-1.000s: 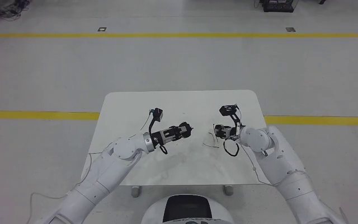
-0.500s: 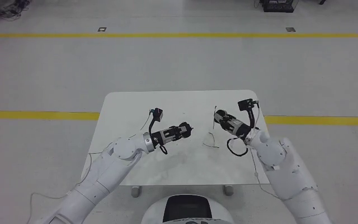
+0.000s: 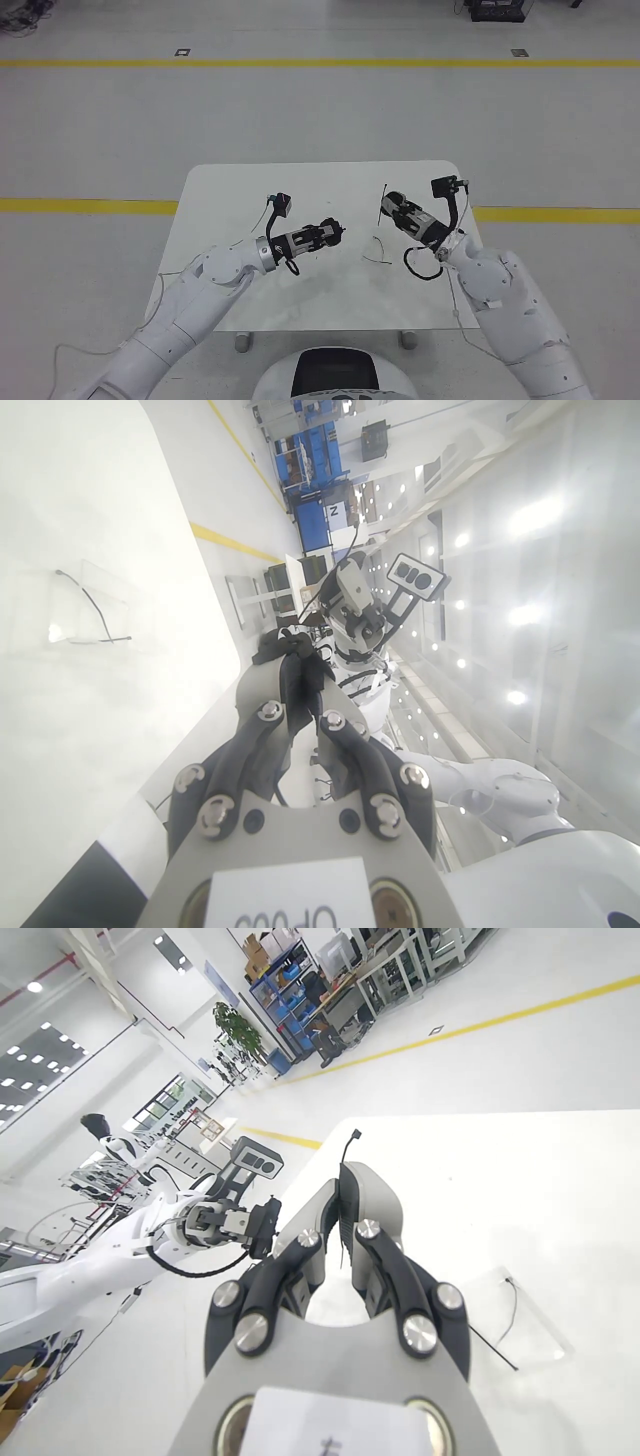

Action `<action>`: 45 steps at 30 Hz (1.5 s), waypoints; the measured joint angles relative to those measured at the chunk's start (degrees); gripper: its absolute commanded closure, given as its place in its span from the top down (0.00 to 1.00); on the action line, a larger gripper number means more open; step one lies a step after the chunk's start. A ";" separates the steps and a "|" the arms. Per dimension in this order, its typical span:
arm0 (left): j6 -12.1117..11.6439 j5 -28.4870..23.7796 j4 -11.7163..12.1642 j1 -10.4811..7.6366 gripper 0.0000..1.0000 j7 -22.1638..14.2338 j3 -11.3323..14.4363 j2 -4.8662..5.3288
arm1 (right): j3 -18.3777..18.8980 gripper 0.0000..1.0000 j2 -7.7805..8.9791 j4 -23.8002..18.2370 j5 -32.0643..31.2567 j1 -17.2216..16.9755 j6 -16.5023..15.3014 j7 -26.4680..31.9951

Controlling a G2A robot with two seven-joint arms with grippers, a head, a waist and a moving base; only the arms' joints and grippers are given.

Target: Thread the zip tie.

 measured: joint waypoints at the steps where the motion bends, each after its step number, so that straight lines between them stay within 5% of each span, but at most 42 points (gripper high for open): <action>1: 0.96 -1.11 -0.19 0.30 0.00 0.62 0.10 -0.10 | -0.24 0.00 -0.05 -0.78 1.32 -0.40 0.00 -0.98; 8: 11.82 -3.91 -2.40 1.35 0.00 5.23 2.03 -0.78 | -2.01 0.00 0.73 -4.88 -1.28 -5.11 0.00 -16.28; 14: 15.58 -4.14 -3.22 1.37 0.00 8.59 3.29 -1.37 | -5.66 0.00 2.12 -3.39 -5.29 -6.05 0.00 -25.69; 24: 15.80 -3.90 -3.11 1.81 0.00 12.91 3.77 -1.88 | -11.63 0.00 4.36 -0.43 -5.38 -4.16 0.00 -31.03; 35: 16.92 -5.95 -3.19 2.80 0.00 13.62 3.71 -2.05 | -11.57 0.00 4.11 -0.34 -8.60 -4.02 0.85 -33.35; 45: 18.21 -7.32 -5.29 4.54 0.00 13.81 2.15 -1.81 | -15.80 0.00 2.17 6.58 -14.29 -1.48 -0.02 -41.91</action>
